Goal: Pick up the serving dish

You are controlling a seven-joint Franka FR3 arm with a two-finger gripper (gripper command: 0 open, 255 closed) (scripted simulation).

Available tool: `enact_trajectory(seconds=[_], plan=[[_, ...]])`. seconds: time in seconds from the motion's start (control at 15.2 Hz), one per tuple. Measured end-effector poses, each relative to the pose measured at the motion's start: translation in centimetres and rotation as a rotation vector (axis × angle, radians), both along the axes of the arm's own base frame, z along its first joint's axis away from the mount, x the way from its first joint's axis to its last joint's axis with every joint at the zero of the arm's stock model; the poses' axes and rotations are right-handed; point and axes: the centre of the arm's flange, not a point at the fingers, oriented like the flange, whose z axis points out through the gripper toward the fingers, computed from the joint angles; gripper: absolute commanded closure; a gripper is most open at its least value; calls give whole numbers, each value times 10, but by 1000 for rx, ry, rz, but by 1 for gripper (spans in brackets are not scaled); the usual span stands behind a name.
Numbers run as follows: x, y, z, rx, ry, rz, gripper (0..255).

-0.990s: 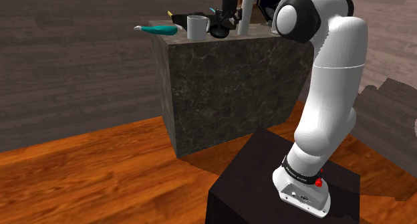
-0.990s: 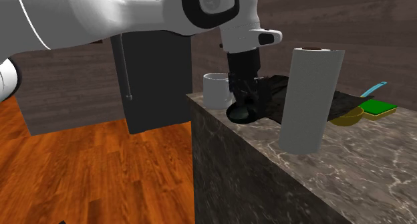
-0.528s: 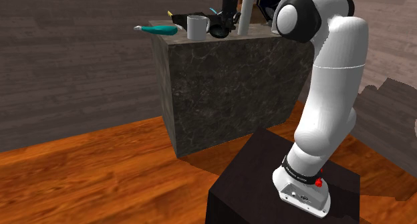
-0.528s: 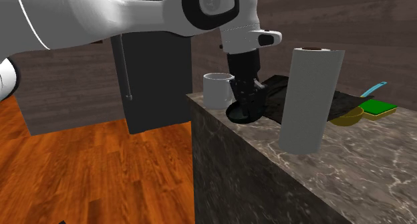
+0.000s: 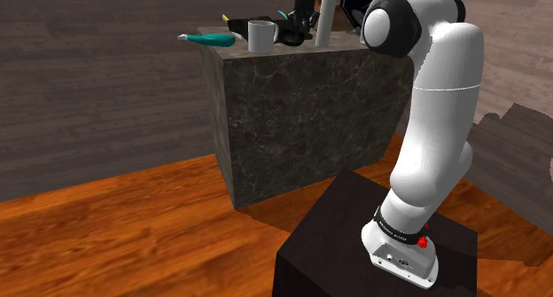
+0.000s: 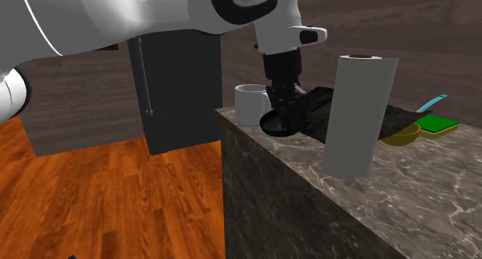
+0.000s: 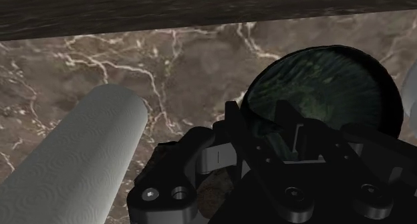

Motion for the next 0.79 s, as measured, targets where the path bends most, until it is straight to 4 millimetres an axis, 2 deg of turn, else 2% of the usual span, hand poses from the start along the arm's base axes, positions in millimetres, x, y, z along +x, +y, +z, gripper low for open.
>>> enact_trajectory(seconds=[0.79], plan=[[-1,-1,62,0,-1,-1,255]])
